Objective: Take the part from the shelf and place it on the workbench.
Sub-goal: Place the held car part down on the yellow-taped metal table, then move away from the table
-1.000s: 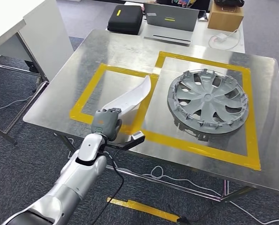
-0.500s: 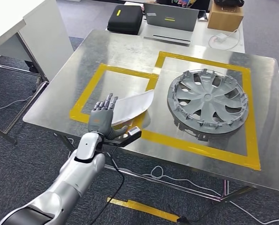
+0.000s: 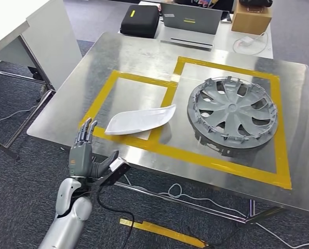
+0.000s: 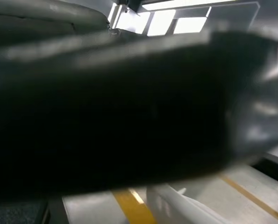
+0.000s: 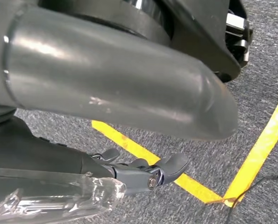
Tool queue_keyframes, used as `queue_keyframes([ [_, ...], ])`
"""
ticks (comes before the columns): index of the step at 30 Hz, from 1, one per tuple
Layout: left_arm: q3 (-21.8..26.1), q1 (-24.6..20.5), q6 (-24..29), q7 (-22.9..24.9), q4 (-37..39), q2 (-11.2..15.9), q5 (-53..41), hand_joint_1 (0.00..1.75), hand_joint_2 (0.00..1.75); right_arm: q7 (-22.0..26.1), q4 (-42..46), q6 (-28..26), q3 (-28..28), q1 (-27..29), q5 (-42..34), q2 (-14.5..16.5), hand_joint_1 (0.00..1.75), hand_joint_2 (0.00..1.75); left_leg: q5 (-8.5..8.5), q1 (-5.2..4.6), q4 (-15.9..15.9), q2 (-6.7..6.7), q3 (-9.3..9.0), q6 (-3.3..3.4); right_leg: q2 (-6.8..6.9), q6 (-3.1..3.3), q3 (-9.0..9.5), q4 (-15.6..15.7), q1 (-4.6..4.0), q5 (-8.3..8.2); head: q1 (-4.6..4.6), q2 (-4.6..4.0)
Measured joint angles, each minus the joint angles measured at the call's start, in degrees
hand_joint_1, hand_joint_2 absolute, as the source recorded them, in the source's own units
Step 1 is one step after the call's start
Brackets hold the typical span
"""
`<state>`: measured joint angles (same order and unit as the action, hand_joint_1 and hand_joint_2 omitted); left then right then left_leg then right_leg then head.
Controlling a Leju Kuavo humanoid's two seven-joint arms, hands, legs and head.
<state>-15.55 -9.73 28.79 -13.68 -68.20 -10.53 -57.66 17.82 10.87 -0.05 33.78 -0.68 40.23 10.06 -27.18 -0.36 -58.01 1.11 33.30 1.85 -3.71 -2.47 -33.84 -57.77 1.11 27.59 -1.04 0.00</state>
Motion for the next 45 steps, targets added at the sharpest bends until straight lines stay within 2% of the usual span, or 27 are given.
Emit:
queue_keyframes([
  [2,0.2,0.9,0.0,-0.2,-2.1,0.2,0.1,0.00,0.00,0.0,0.0,0.0,0.3,0.0,0.0,0.0,0.00,0.00,0.39,0.32,0.8,-0.33,-0.45,0.51,1.41,-0.20,-1.57,-3.3,-0.16,2.13,-0.26,0.00],
  [4,0.3,1.6,-0.1,-0.3,-3.4,0.4,0.1,0.00,0.00,0.0,0.0,-0.1,0.4,-0.1,0.0,0.0,0.00,0.00,0.42,0.33,0.9,-0.77,-0.56,0.73,2.89,-0.35,-5.24,-11.1,-0.11,5.92,-0.50,0.00],
  [6,0.5,2.4,-0.1,-0.3,-4.3,0.6,0.1,0.00,0.00,0.0,0.0,-0.1,0.4,-0.1,0.0,0.0,0.00,0.00,0.35,0.28,0.9,-1.17,-0.57,0.70,3.26,-0.59,-7.91,-16.5,0.03,7.38,-0.53,0.00],
  [7,0.5,2.7,-0.1,-0.3,-4.7,0.7,0.1,0.00,0.00,0.0,0.0,-0.1,0.5,-0.1,0.0,0.0,0.00,0.00,0.30,0.30,0.9,-1.27,-0.60,0.61,3.33,-0.66,-7.65,-15.9,0.11,6.37,-0.55,0.00],
  [8,0.6,2.9,-0.1,-0.3,-5.0,0.7,0.1,0.00,0.00,0.0,0.0,-0.1,0.5,-0.1,0.0,0.0,0.00,0.00,0.27,0.33,0.8,-1.33,-0.68,0.46,3.47,-0.71,-6.20,-13.2,0.22,4.49,-0.54,0.00],
  [9,0.6,3.0,-0.1,-0.5,-5.3,0.8,0.5,0.00,0.00,0.0,0.0,-0.1,0.6,-0.1,-0.1,0.0,0.00,0.00,0.19,0.37,0.8,-1.36,-0.76,0.24,3.71,-0.76,-3.98,-9.0,0.35,2.52,-0.56,0.00],
  [11,0.9,3.6,0.0,-1.7,-6.2,0.9,2.7,0.00,0.00,-0.1,0.0,-0.3,0.8,-0.3,-0.3,0.1,0.00,0.00,0.06,0.23,0.5,-1.39,-0.77,-0.42,3.95,-0.59,0.04,-2.3,0.28,0.33,-0.60,0.00],
  [12,1.3,4.3,0.1,-2.8,-6.9,1.1,4.8,0.00,0.00,-0.1,0.0,-0.6,1.0,-0.3,-0.5,0.1,0.00,0.00,-0.01,0.15,0.4,-1.44,-0.75,-0.76,3.91,-0.36,0.92,-0.9,0.20,0.25,-0.60,0.00],
  [15,2.9,7.5,0.9,-7.8,-9.7,2.4,11.7,0.00,0.00,-0.1,-0.1,-1.2,1.8,-0.2,-1.2,0.2,0.00,0.00,-0.30,0.24,-0.1,-1.61,-0.69,-1.75,3.44,0.69,0.88,-0.6,0.06,0.30,-0.50,0.00],
  [17,5.3,10.3,1.3,-12.6,-11.4,3.6,17.3,0.00,0.00,0.0,-0.1,-1.6,2.4,0.0,-1.3,0.2,0.00,0.00,-2.94,0.39,-2.5,-1.49,0.12,-2.36,3.30,1.46,0.62,-0.4,0.10,-0.07,-0.41,0.00],
  [19,9.2,12.8,1.4,-17.9,-11.8,4.3,23.4,0.00,0.00,0.1,-0.1,-1.9,2.8,0.0,-1.4,0.2,0.00,0.00,-7.50,0.44,-8.9,-1.38,2.35,-2.69,3.17,2.12,0.11,-0.4,-0.07,-0.44,-0.32,0.00],
  [21,14.7,14.3,1.8,-22.3,-10.9,4.4,28.2,0.00,0.00,0.0,-0.1,-2.2,3.3,0.0,-1.3,0.2,0.00,0.00,-10.06,0.43,-14.3,-1.36,4.06,-2.60,3.11,2.59,-0.62,-0.4,-0.43,-0.91,-0.32,0.00],
  [22,17.7,14.8,2.1,-23.9,-10.0,4.3,30.3,0.00,0.00,-0.1,-0.1,-2.2,3.4,0.0,-1.2,0.2,0.00,0.00,-9.77,0.39,-14.5,-1.35,3.68,-2.39,3.09,2.73,-1.03,-0.4,-0.62,-1.20,-0.34,0.00],
  [23,20.5,15.0,2.7,-25.0,-9.0,4.3,32.2,0.00,0.00,-0.2,-0.1,-2.3,3.6,0.1,-1.1,0.2,0.00,0.00,-8.55,0.30,-12.6,-1.34,2.23,-2.11,3.05,2.79,-1.42,-0.4,-0.77,-1.52,-0.34,0.00],
  [25,25.9,15.1,3.9,-25.9,-6.5,4.2,35.6,0.00,0.00,-0.6,-0.1,-2.3,3.7,0.1,-0.8,0.3,0.00,0.00,-5.72,-0.10,-4.8,-1.29,-2.83,-1.37,2.96,2.71,-2.04,-0.4,-0.95,-2.17,-0.35,0.00],
  [27,31.0,14.5,5.2,-26.1,-2.7,4.4,38.1,0.00,0.00,-1.0,-0.1,-2.3,3.8,0.1,-0.4,0.4,0.00,0.00,-4.20,-0.58,1.0,-1.25,-6.31,-0.95,2.97,2.30,-2.25,-0.3,-0.98,-2.91,-0.38,0.00],
  [30,36.9,13.9,6.6,-26.3,4.5,4.9,39.7,0.00,0.00,-1.5,-0.1,-2.2,3.8,0.2,-0.1,0.6,0.00,0.00,-3.06,-0.82,2.5,-1.40,-6.48,-0.46,3.04,1.41,-2.36,-0.1,-0.84,-3.89,-0.17,0.00],
  [31,38.1,13.7,6.9,-26.3,6.5,5.0,40.0,0.00,0.00,-1.6,-0.1,-2.2,3.8,0.2,-0.1,0.6,0.00,0.00,-2.46,-0.72,2.8,-1.52,-6.15,-0.16,3.07,1.20,-2.76,-0.5,-0.86,-3.24,-0.15,0.00],
  [32,39.0,13.5,7.3,-26.3,8.3,5.2,40.1,0.00,0.00,-1.7,-0.1,-2.1,3.8,0.3,-0.1,0.6,0.00,0.00,-1.73,-0.60,3.1,-1.63,-5.68,0.18,3.08,1.01,-3.44,-1.8,-0.92,-1.53,-0.25,0.00],
  [35,41.3,12.6,7.6,-26.3,15.1,5.9,40.4,0.00,0.00,-1.8,-0.1,-2.1,3.8,0.3,0.2,0.6,0.00,0.00,0.21,-0.54,3.2,-1.75,-3.47,0.60,3.15,0.64,-6.19,-11.4,-1.01,6.47,-0.49,0.00],
  [36,42.2,12.2,7.4,-26.3,17.9,6.3,40.6,0.00,0.00,-1.9,-0.1,-2.0,3.9,0.3,0.4,0.6,0.00,0.00,0.82,-0.56,3.2,-1.72,-2.65,0.54,3.16,0.55,-6.49,-14.3,-1.01,7.54,-0.47,0.00],
  [37,43.2,11.7,7.2,-26.3,21.1,6.7,40.7,0.00,0.00,-1.9,-0.1,-2.0,4.0,0.3,0.7,0.6,0.00,0.00,1.46,-0.57,3.2,-1.64,-1.80,0.44,3.17,0.50,-6.03,-15.8,-1.01,7.25,-0.46,0.00],
  [38,44.1,11.3,6.9,-26.2,24.2,7.0,40.9,0.00,0.00,-2.0,-0.1,-1.9,4.1,0.3,0.9,0.6,0.00,0.00,2.10,-0.57,3.1,-1.46,-0.94,0.31,3.15,0.56,-4.58,-15.2,-1.01,5.87,-0.48,0.00],
  [40,45.8,10.4,5.8,-25.0,30.9,7.8,41.0,0.00,0.00,-2.1,-0.1,-1.8,4.2,0.3,1.2,0.5,0.00,0.00,3.33,-0.55,3.0,-0.87,0.55,-0.03,2.09,0.99,1.31,-8.5,-1.02,3.27,-0.46,0.00],
  [42,47.1,9.7,3.3,-21.7,37.5,8.4,41.0,0.00,0.00,-2.1,-0.1,-1.6,4.4,0.3,1.5,0.4,0.00,0.00,4.37,-0.68,2.7,-0.12,1.47,-0.43,0.05,1.49,8.10,0.4,-1.05,3.78,-0.46,0.00],
  [43,47.8,9.5,1.7,-18.8,40.3,8.6,41.2,0.00,0.00,-2.1,-0.1,-1.5,4.5,0.3,1.6,0.3,0.00,0.00,4.85,-0.71,2.6,0.27,1.71,-0.63,-0.60,1.66,10.03,3.1,-1.10,4.50,-0.47,0.00],
  [45,48.9,9.4,-1.2,-11.2,44.8,8.7,41.3,0.00,0.00,-2.0,-0.1,-1.3,4.6,0.3,1.9,0.3,0.00,0.00,5.65,-0.69,2.4,1.17,2.02,-1.13,0.20,2.03,10.39,4.4,-1.13,4.72,-0.49,0.00],
])
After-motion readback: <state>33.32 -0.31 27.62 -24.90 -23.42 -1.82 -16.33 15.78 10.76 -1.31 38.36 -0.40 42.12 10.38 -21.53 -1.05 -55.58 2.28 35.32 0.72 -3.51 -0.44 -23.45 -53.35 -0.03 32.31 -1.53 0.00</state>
